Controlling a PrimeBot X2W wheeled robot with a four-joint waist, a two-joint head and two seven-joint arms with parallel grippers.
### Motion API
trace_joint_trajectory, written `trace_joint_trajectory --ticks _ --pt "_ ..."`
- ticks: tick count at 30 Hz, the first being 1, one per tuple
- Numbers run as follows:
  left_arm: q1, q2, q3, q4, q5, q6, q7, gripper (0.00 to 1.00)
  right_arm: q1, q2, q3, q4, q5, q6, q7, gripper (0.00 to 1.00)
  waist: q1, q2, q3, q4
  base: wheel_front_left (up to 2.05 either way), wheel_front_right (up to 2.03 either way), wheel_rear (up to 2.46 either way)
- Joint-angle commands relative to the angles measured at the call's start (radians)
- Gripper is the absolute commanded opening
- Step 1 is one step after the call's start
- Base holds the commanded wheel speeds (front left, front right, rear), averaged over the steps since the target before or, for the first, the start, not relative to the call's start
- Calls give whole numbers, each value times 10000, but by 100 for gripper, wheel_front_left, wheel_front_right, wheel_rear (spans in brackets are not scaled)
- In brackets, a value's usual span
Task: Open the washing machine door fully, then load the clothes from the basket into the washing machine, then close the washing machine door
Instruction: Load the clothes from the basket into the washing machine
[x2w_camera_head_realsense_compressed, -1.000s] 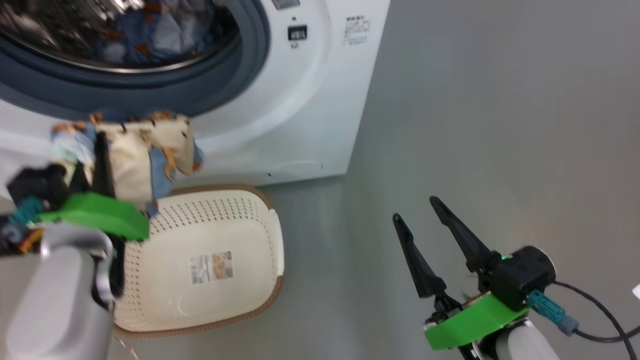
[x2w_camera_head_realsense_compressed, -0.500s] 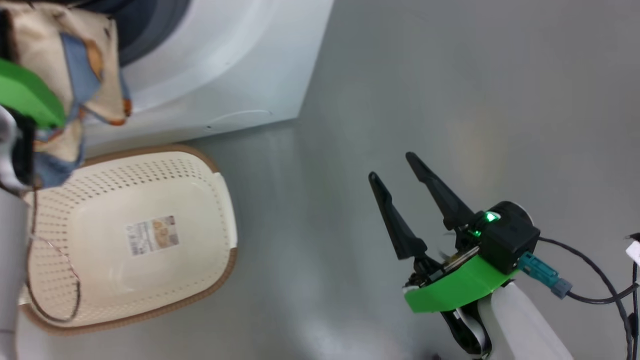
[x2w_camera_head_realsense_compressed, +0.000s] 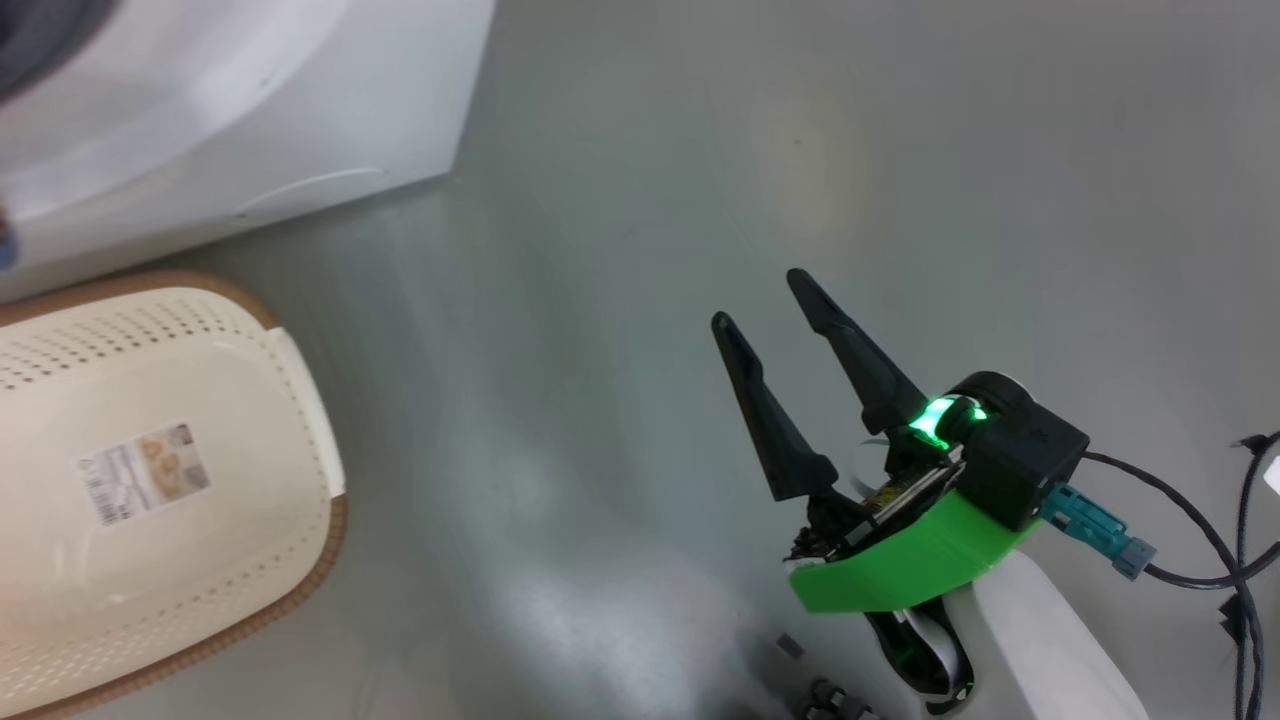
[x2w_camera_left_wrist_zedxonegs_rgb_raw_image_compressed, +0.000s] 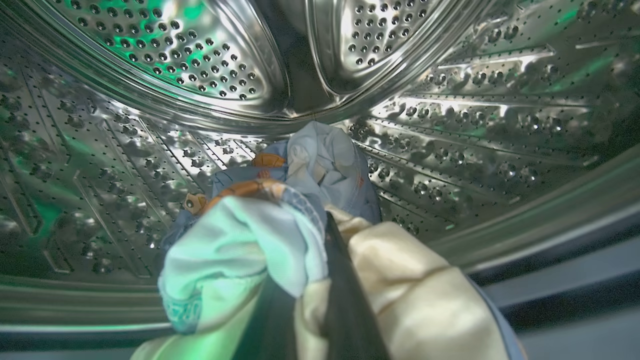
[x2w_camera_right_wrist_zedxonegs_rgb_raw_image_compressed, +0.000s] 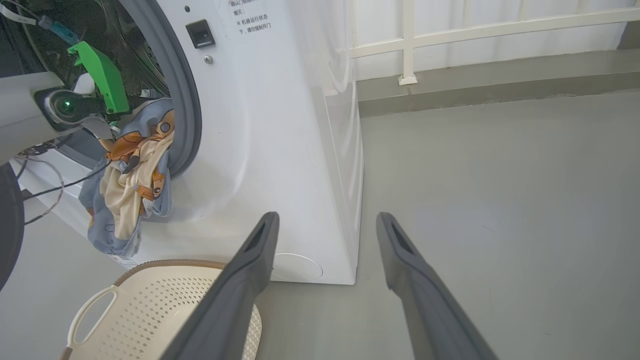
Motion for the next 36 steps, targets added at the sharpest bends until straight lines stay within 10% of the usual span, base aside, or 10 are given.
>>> trace_joint_trajectory --ticks 1,22,35,36 --pt "-503 585 202 -214 135 14 -74 0 -19 34 298 -293 133 62 -119 100 0 0 469 -476 0 0 0" --pt "-4224 962 -172 558 1311 165 -4774 0 -221 34 1020 -480 423 62 -120 100 0 0 1165 -841 0 0 0" --pt "-3993 683 -501 2592 1034 -239 -3705 0 -332 34 1028 -361 407 62 -120 100 0 0 1232 -590 0 0 0" --pt "-3985 654 -521 2697 1016 -248 -3624 47 -337 34 1018 -348 397 62 -120 100 0 0 1220 -574 0 0 0"
